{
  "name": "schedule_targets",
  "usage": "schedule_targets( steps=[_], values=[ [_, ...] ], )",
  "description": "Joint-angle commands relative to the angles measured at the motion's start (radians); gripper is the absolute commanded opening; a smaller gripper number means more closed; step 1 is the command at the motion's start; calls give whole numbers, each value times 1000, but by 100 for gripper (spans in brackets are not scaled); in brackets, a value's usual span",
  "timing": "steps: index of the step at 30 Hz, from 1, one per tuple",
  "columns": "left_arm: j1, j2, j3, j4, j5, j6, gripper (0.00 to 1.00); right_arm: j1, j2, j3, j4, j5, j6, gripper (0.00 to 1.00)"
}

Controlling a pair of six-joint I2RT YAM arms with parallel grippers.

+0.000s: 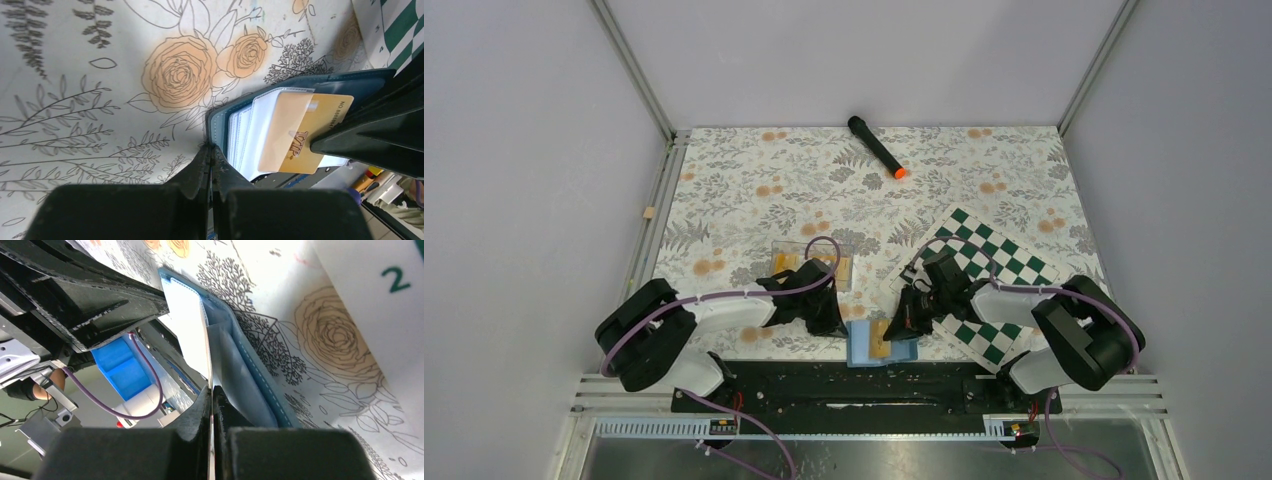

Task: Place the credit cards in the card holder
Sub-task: Insert the credit card into the card holder.

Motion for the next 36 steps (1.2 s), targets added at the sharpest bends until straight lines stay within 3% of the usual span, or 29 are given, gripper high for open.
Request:
schedule_targets(
  steps=[1,12,19,24,32,36],
  values=[
    [-3,-11,-34,-118,-114,11,0,18,17,21,91,82,53,0],
    [2,6,-31,-128,-135,20,0,108,112,93,70,70,60,0],
    [2,8,-28,-131,-137,25,0,108,30,176,-229,199,-63,39],
    [2,19,-16,-124,-123,35,0,109,54,222,-281,203,-101,52],
    [1,39,6,-119,-110,40,0,140,140,242,-211,144,-71,53],
    [2,35,8,-121,-105,37,0,158,152,236,-127,106,-5,47]
  ],
)
